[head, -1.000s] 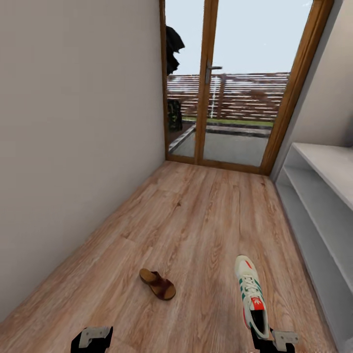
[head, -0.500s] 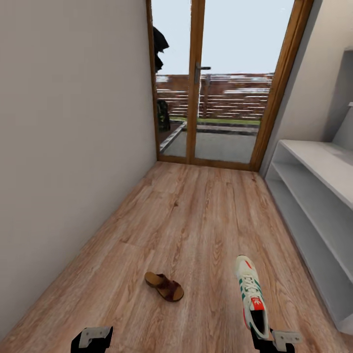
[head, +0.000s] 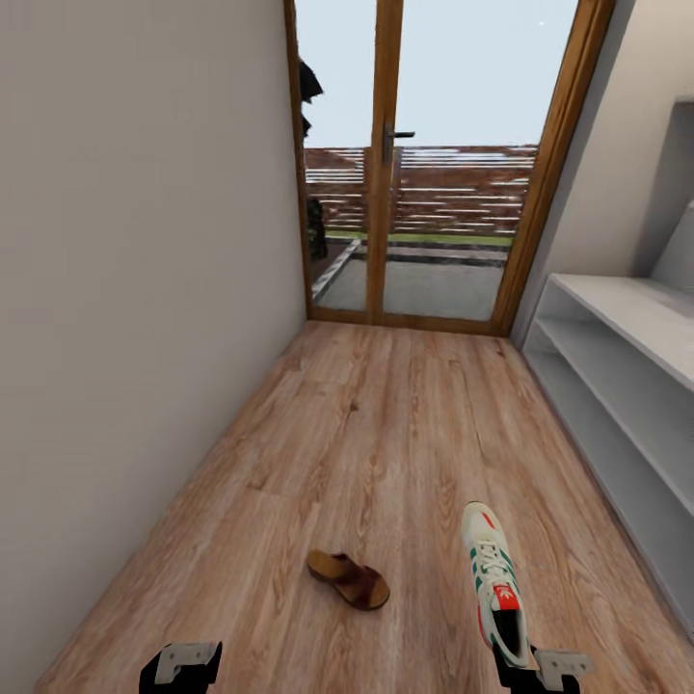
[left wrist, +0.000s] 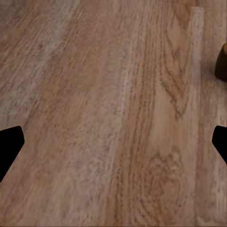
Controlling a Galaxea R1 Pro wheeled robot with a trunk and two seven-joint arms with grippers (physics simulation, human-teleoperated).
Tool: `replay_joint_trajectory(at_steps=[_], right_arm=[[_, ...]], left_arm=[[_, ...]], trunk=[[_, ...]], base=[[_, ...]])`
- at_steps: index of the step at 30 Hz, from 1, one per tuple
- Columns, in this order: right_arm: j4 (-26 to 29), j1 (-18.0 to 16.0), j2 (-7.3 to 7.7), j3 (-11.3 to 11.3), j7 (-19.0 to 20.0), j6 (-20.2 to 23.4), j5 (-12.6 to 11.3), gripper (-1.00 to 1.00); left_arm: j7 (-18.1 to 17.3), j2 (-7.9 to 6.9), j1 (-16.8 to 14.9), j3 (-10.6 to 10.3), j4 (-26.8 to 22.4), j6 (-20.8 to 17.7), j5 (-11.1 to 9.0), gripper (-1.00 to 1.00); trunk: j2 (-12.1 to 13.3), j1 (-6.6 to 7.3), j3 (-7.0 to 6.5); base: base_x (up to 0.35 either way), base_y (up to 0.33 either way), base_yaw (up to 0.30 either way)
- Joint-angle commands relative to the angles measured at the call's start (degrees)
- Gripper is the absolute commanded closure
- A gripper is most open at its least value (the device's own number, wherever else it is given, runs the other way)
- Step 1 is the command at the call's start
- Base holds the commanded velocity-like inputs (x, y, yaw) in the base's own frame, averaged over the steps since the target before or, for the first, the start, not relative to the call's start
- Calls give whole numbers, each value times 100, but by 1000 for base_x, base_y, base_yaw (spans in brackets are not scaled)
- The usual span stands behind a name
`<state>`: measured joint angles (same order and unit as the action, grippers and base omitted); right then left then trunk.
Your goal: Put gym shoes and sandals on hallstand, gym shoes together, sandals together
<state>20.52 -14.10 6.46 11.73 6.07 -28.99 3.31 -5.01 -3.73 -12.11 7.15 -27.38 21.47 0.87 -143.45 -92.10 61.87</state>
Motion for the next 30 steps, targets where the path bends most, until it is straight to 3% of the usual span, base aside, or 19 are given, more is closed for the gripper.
replay_joint_trajectory(at_steps=[1,14,30], right_arm=[[-5,-7,-4,49,43,-19,29,100],[-5,-5,-4,49,35,-19,29,100],[1,-6,4,40,42,-19,40,100]], left_arm=[[-52,4,-2,40,5,15,9,-100],[-52,4,-2,40,5,15,5,-100],[-52,4,-2,40,5,15,3,-100]], trunk=[[-2,-1,2],[-2,-1,-36],[-2,-1,-43]], base=[[225,261,-289],[198,195,-283],[11,10,-34]])
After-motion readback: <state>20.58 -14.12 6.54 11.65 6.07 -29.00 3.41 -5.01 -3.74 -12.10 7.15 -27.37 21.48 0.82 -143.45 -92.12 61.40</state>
